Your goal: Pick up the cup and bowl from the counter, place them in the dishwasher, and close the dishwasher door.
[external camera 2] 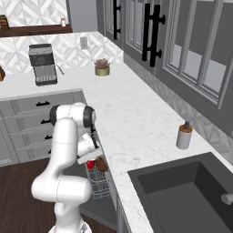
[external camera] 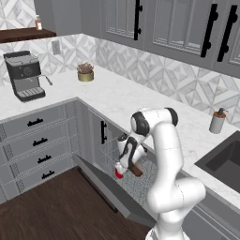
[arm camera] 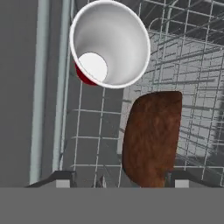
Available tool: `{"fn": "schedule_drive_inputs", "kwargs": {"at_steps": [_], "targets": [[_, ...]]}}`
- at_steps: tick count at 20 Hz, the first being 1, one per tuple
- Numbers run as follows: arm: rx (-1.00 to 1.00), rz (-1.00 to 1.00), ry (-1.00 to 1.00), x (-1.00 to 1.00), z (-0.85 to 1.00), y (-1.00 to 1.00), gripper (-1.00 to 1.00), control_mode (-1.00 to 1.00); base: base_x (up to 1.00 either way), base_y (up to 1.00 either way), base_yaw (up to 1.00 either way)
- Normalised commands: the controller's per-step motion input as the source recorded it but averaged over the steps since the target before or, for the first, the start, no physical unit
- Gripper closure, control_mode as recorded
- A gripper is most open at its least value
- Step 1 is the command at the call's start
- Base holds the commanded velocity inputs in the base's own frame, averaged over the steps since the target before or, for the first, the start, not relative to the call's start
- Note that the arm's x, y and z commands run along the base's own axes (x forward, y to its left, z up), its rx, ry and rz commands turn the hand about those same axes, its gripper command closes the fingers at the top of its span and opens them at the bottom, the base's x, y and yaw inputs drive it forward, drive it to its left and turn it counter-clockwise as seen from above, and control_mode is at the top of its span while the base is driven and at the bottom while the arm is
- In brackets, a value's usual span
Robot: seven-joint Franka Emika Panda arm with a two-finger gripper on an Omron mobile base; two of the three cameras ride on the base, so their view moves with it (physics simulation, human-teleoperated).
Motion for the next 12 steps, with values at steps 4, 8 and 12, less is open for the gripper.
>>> {"fn": "schedule_drive_inputs", "kwargs": {"at_steps": [4, 8, 12], "targets": [[-0.06, -0.01, 0.00, -0.25, 0.65, 0.13, -1.00, -1.00, 0.00, 0.00, 0.00], [-0.05, -0.05, 0.00, -0.29, 0.63, 0.00, -1.00, -1.00, 0.00, 0.00, 0.00], [-0.02, -0.06, 0.00, -0.35, 0.66, 0.00, -1.00, -1.00, 0.00, 0.00, 0.00]]}}
